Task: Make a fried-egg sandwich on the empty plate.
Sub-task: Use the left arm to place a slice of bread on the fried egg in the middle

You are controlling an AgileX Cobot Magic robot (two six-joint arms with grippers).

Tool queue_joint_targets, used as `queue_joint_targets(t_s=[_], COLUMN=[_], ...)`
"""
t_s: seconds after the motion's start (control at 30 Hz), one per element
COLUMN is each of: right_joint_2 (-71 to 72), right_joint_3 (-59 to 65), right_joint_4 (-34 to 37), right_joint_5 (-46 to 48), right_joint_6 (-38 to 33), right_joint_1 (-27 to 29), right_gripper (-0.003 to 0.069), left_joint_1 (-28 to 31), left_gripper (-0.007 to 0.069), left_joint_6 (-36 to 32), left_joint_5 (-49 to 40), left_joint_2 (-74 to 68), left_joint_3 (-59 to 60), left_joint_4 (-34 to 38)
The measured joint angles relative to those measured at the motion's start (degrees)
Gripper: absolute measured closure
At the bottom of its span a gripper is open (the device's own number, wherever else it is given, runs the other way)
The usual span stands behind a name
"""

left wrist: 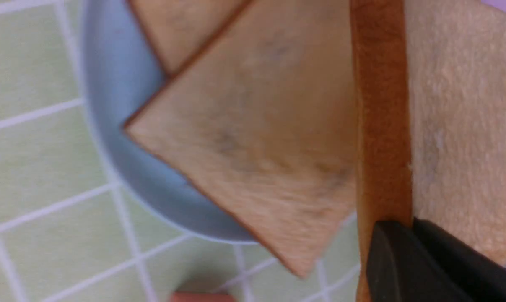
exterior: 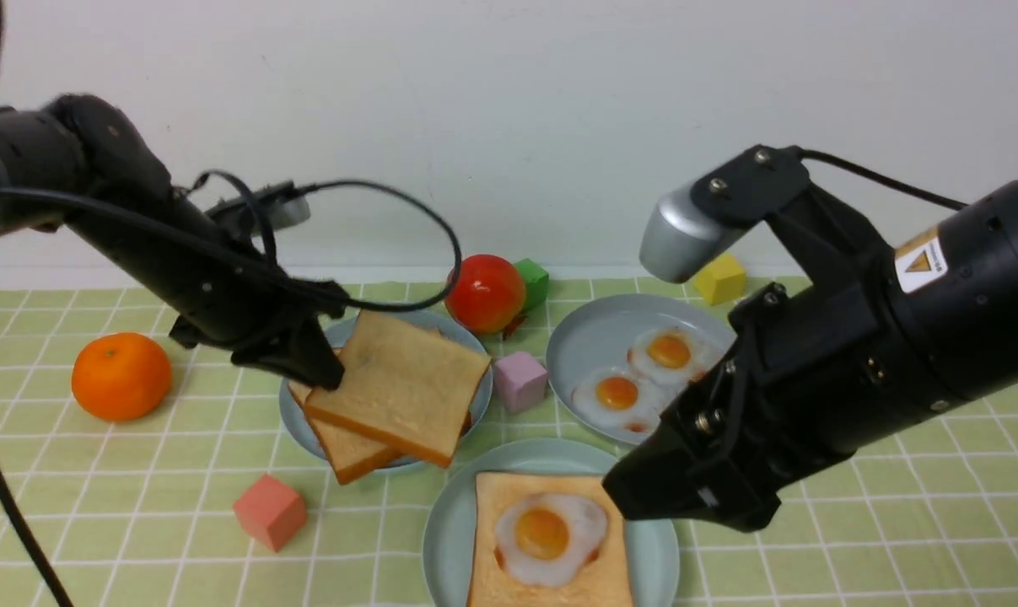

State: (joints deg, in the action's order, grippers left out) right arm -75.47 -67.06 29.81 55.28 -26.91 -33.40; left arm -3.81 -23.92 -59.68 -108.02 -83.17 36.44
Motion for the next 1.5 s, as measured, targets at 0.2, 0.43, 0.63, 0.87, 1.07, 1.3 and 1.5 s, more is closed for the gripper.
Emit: queue_joint_targets(t_s=[0.2,0.43,0.63,0.87,1.07,1.3,1.5], right_joint_2=[0.0,0.0,0.0,0.0,0.0,2.0,13.6], right_joint_3=[0.0,0.0,0.0,0.0,0.0,0.3,9.0], right_joint_4=[0.0,0.0,0.0,0.0,-2.5,-14.3,-20.3], right_joint_5=[1.3,2.0,3.4,4.2,3.9,3.3,-2.4], right_joint_6=[0.0,0.0,0.0,0.0,4.3,19.5,30.2], right_joint_1=[-0.1,-0.2,-0.2,-0.2,-0.2,-0.2,-0.2], right_gripper=[0.0108,0.0108,0.0108,0.0108,0.0200,0.0640,0.0669], left_joint_1=[-2.1,-13.8,-19.6,-19.7,-19.7,-19.7,-19.7], left_gripper=[0.0629,0.0629,0.0629,0.0599,0.0428,0.0160,0.0069], left_joint_6=[-2.2,-2.7,-3.4,-1.4,-1.2,-0.9,0.0], left_joint_5=[-1.7,15.3,30.4,32.5,30.3,23.1,17.4], left_joint_2=[7.8,13.2,12.7,9.7,9.5,10.5,19.1], left_joint_3=[8.3,27.3,33.3,33.6,33.6,33.6,33.6], left_joint_4=[13.1,23.5,28.1,30.1,29.1,24.8,21.3])
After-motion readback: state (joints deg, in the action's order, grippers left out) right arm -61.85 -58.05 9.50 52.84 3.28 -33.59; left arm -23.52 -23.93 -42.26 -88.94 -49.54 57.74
